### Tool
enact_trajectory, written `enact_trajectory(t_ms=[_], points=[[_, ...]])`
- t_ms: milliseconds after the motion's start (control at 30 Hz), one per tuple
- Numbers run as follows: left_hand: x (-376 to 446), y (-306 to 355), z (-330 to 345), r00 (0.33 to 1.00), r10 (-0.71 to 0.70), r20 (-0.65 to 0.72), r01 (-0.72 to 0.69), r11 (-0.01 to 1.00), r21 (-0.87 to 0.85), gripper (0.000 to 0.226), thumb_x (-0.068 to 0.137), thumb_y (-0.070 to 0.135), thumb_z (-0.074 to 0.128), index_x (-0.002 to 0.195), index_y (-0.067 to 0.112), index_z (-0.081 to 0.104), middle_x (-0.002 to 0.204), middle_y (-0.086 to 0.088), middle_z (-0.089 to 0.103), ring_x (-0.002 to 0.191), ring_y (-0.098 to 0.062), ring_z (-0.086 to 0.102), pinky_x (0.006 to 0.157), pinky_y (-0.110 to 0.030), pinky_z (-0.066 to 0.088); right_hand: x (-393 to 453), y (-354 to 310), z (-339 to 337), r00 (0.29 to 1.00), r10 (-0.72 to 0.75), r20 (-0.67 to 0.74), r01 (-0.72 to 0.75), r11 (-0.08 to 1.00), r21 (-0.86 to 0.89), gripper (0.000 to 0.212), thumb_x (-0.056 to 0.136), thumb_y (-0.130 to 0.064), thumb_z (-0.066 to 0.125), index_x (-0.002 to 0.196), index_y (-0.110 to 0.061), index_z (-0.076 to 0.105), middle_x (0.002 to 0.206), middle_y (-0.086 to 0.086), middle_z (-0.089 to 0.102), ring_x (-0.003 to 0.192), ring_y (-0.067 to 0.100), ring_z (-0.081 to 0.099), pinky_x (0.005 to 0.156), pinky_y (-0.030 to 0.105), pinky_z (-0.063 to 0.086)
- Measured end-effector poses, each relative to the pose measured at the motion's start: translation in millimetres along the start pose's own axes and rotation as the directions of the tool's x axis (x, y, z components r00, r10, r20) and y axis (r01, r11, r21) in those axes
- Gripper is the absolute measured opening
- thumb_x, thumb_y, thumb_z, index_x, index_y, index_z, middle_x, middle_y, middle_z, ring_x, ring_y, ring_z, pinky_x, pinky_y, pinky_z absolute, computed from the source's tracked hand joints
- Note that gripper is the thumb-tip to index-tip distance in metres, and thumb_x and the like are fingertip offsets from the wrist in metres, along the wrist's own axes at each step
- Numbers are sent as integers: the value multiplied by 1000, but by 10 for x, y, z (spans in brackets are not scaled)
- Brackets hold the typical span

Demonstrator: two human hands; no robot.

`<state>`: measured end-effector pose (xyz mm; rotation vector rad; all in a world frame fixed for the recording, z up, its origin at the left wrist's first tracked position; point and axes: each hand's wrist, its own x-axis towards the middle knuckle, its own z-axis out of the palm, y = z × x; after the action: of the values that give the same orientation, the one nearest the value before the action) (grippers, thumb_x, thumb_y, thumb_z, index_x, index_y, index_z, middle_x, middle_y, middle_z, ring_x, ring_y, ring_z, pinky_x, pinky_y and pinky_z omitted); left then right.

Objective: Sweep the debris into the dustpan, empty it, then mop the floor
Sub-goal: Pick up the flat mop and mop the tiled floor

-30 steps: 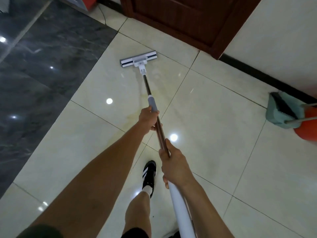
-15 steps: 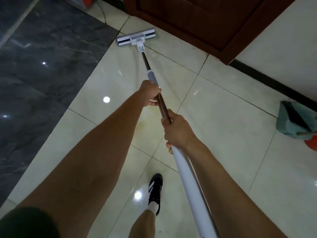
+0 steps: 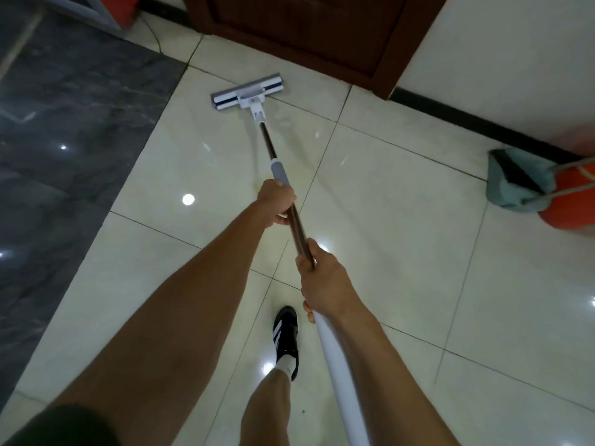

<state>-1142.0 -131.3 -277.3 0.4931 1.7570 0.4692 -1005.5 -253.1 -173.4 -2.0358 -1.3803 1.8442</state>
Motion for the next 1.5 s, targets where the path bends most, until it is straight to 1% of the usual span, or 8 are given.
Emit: enact_trajectory(t_ms=[167,333,467,567,733,1100,1333,1500], points=[[-629,-604,557,997,-27,74,22,997,68,21,94,3,62,113,-1,56,103,-30,68,89,-42,73,53,-42,60,-657,871,-6,999,-2,-38,1,1000,-29,36,106,-27,39,142,-23,43,70,-4,52,54,13,52,57,32,52],[-1445,-1331,1127,993,-28,114,14,993,119,16,93,3,61,108,1,56,101,-30,69,91,-42,73,58,-45,61,-1479,1801,-27,998,-6,-59,6,1000,0,17,106,-25,38,115,-17,50,73,-1,55,55,13,52,59,31,52],[-2167,-1952,1593,991,-54,125,37,991,132,14,94,2,61,107,3,56,89,-22,68,74,-33,73,54,-40,60,-2198,2560,-70,998,17,-60,-15,1000,26,14,106,-25,38,105,-16,49,72,2,55,47,11,51,45,23,46],[-2649,-2362,1878,987,-79,141,60,989,132,12,95,1,60,100,10,53,91,-21,66,78,-32,71,60,-43,62,-2708,3005,-112,999,37,-39,-36,998,48,14,104,-24,36,105,-18,49,71,5,55,45,14,50,40,23,44],[-3107,-2735,2095,984,-90,155,75,992,102,23,95,1,58,118,1,52,80,-19,66,72,-32,72,61,-42,62,-3192,3366,-142,999,30,-38,-30,999,20,15,105,-20,37,112,-16,49,72,3,54,48,12,49,37,15,39],[-2457,-2053,1790,997,-46,63,48,998,-40,20,94,0,59,114,3,56,85,-14,64,67,-29,69,57,-36,59,-2466,2560,-258,997,35,-70,-29,997,78,5,105,-24,40,105,-28,42,77,9,58,49,19,54,40,26,47],[-1269,-1036,1104,993,-50,105,58,995,-79,35,93,2,62,125,12,50,82,-15,65,68,-31,71,71,-49,63,-1216,1477,-207,997,-8,-83,10,1000,22,34,105,-31,43,137,-21,49,75,-2,56,58,15,54,59,35,54],[-598,-398,764,988,-88,126,101,990,-100,27,91,24,69,105,3,59,84,-14,63,74,-33,72,71,-47,63,-619,767,-296,997,0,-73,-1,1000,-13,45,106,-30,43,150,-25,38,81,0,58,59,15,55,62,33,55]])
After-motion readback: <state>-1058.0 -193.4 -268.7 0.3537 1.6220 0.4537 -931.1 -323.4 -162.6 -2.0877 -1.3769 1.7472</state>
